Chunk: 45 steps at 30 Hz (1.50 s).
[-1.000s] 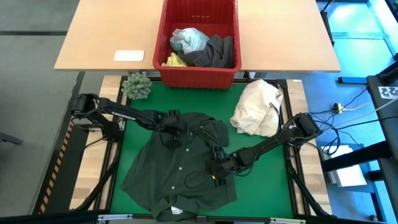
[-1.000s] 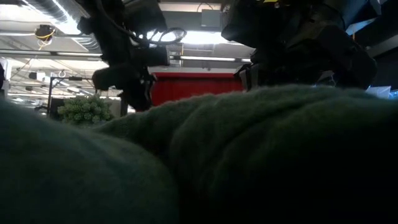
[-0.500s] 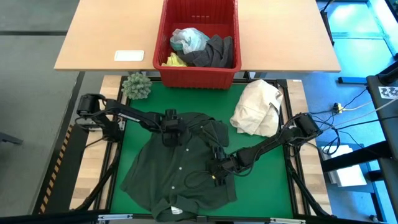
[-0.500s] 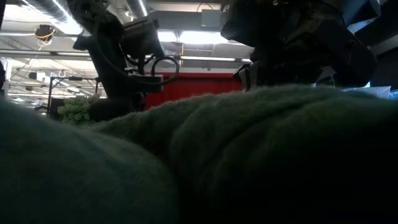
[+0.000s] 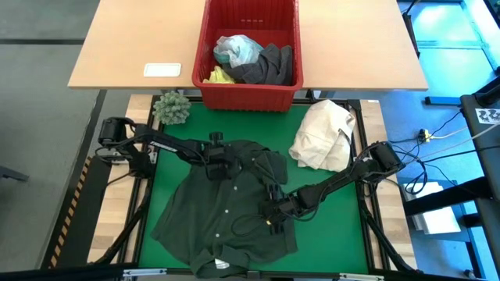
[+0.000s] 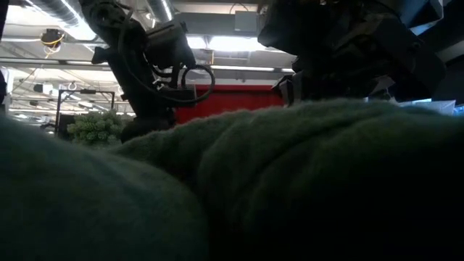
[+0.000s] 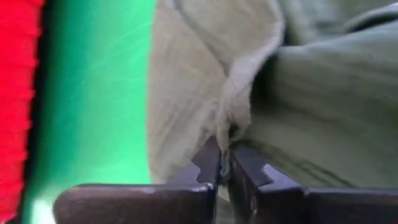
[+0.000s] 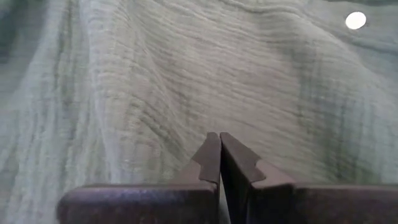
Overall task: Fold Laundry from Bin
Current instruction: Fold the dark green polo
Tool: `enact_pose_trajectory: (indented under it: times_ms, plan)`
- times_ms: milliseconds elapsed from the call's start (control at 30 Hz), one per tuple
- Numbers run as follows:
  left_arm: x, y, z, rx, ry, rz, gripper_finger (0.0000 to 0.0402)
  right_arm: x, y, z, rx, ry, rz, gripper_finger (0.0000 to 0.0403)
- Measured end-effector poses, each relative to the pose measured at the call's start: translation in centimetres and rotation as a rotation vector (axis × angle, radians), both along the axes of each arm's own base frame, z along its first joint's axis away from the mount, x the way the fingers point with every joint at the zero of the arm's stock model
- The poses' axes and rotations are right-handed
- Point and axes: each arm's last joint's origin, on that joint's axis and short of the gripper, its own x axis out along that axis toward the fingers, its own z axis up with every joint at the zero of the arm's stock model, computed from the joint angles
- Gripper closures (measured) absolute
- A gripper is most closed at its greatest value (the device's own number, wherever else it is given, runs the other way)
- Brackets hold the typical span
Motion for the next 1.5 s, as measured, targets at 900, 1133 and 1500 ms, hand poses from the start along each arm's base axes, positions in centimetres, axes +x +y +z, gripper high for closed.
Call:
enact_pose_trajectory:
  times_ms: [900,1133,1500]
  plan:
    - [-3.9,9.1,-0.1,0.121,0.055,0.548,0.0396,-0.1,0.1,0.0,0.038,0.019,0.031,0.0395]
    - [-3.9,9.1,-0.2,0.091,0.075,0.511,0.0351,-0.1,0.1,0.0,0.038,0.019,0.031,0.0395]
    - [-4.6,8.7,1.2,0.115,0.082,0.508,0.0258,-0.1,0.2,0.0,0.046,0.022,0.028,0.0395]
